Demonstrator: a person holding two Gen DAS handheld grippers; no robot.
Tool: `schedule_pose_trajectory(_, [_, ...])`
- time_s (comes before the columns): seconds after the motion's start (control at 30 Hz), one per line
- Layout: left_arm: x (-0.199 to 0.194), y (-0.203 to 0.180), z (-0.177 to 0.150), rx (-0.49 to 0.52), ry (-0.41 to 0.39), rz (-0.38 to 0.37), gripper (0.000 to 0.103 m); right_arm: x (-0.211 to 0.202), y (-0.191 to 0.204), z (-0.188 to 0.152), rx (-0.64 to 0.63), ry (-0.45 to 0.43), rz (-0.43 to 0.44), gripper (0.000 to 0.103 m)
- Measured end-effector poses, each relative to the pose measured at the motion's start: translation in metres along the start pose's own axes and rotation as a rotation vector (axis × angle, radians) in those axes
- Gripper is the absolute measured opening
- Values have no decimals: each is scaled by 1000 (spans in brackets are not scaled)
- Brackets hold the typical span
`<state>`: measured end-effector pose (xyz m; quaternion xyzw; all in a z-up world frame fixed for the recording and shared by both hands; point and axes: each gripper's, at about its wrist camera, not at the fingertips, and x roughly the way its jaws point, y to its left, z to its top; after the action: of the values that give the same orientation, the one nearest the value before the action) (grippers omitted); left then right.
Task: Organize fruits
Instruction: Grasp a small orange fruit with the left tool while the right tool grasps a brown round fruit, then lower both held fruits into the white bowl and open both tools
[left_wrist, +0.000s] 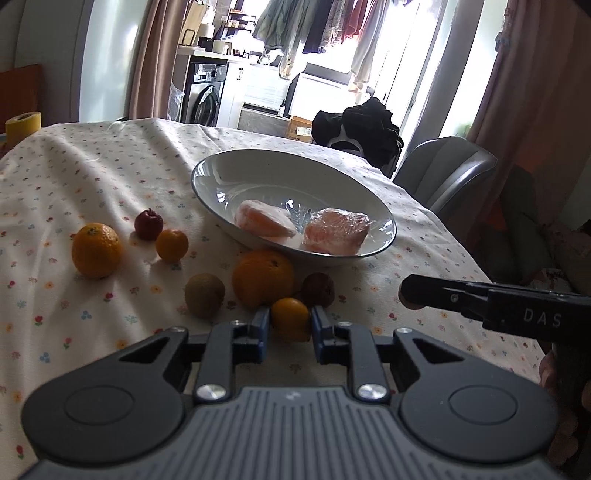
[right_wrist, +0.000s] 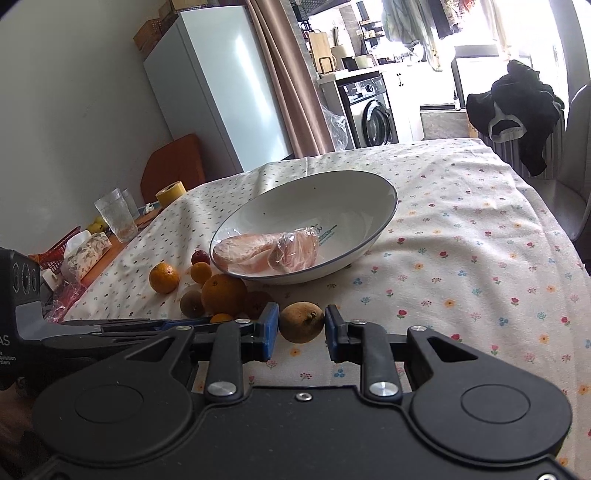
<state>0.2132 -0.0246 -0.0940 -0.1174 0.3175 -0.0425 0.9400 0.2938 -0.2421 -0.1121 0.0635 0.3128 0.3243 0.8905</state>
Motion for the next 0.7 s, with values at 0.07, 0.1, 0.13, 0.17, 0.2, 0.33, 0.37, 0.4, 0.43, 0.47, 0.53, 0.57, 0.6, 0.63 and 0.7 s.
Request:
schedule_pose_trajectory(0.07, [-6,-1,1,1,-10,-12,22,1,1,1,-2,-4,1,25])
schedule_pose_trajectory(0.1, [-8,-2,2,10,-19,-9,22,1,1,2,-3,-5,0,25])
schedule_pose_trajectory(0.13, [-11,-4,3,19,-26,-7,22,2,1,3,-4,-6,-1,25])
schedule_pose_trajectory(0.17, [-14,-4,4,24,-32,-11,22,2,2,3,-4,-7,-1,25])
schedule_pose_trajectory(0.2, [-16,-5,5,25,-35,-15,22,2,2,4,-5,-9,-1,25])
schedule_pose_trajectory(0.33, [-21,-5,11,28,-50,-17,22,1,5,10,-16,-21,1,25])
schedule_pose_trajectory(0.37, [-21,-5,12,30,-52,-18,22,1,6,11,-18,-24,1,25])
schedule_pose_trajectory(0.4, [-22,-5,15,33,-56,-17,22,1,7,13,-22,-28,0,25])
schedule_pose_trajectory(0.43, [-22,-4,17,36,-61,-15,22,1,8,15,-26,-31,0,25])
schedule_pose_trajectory(0.47, [-23,-4,18,38,-65,-15,22,1,9,17,-30,-34,-2,25])
schedule_pose_trajectory(0.53, [-24,-4,23,40,-73,-14,22,1,9,22,-36,-42,-6,25])
schedule_pose_trajectory(0.57, [-25,-4,25,41,-77,-13,22,1,9,25,-40,-48,-9,25])
schedule_pose_trajectory(0.6, [-25,-3,27,42,-81,-12,22,2,9,27,-42,-52,-12,25])
schedule_pose_trajectory(0.63, [-26,-3,29,43,-85,-11,22,2,9,30,-42,-57,-15,25])
schedule_pose_trajectory(0.7, [-27,-3,33,46,-95,-11,22,2,8,37,-40,-72,-16,25])
